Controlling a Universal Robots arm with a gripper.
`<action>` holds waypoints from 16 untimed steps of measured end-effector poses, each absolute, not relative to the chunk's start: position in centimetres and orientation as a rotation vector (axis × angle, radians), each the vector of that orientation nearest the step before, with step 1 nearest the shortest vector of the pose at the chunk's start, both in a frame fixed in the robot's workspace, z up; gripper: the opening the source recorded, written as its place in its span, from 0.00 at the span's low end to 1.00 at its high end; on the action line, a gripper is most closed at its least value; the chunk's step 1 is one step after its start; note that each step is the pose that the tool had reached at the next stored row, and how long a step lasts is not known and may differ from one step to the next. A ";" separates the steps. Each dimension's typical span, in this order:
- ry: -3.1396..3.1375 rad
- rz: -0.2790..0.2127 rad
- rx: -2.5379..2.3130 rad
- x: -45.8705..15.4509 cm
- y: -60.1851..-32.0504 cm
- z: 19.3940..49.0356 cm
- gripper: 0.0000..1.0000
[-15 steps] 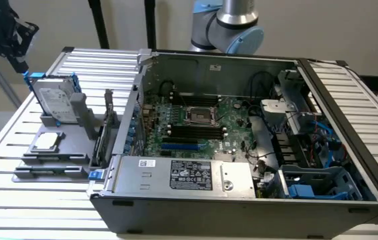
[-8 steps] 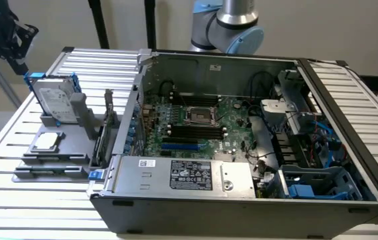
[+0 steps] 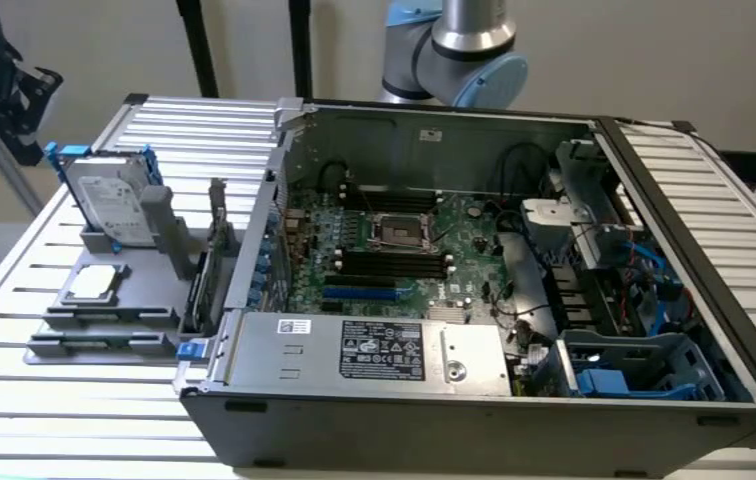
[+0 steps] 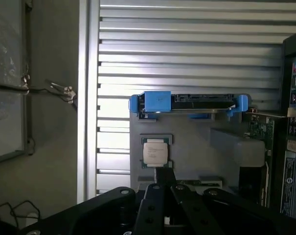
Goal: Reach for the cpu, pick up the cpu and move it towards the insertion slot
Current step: 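Pick up the cpu and move it towards the insertion slot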
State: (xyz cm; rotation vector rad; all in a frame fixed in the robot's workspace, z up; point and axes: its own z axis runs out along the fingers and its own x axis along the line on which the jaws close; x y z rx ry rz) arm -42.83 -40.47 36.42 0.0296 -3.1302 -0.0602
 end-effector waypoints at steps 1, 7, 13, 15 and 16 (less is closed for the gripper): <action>-3.127 -0.060 0.030 -42.9 -40.7 36.3 0.11; -3.119 -0.061 0.034 -43.2 -41.3 35.6 0.11; -3.118 -0.060 0.061 -43.2 -41.3 35.4 0.11; -3.118 -0.060 0.061 -43.2 -41.3 35.4 0.12; -3.118 -0.060 0.061 -43.2 -41.3 35.4 0.18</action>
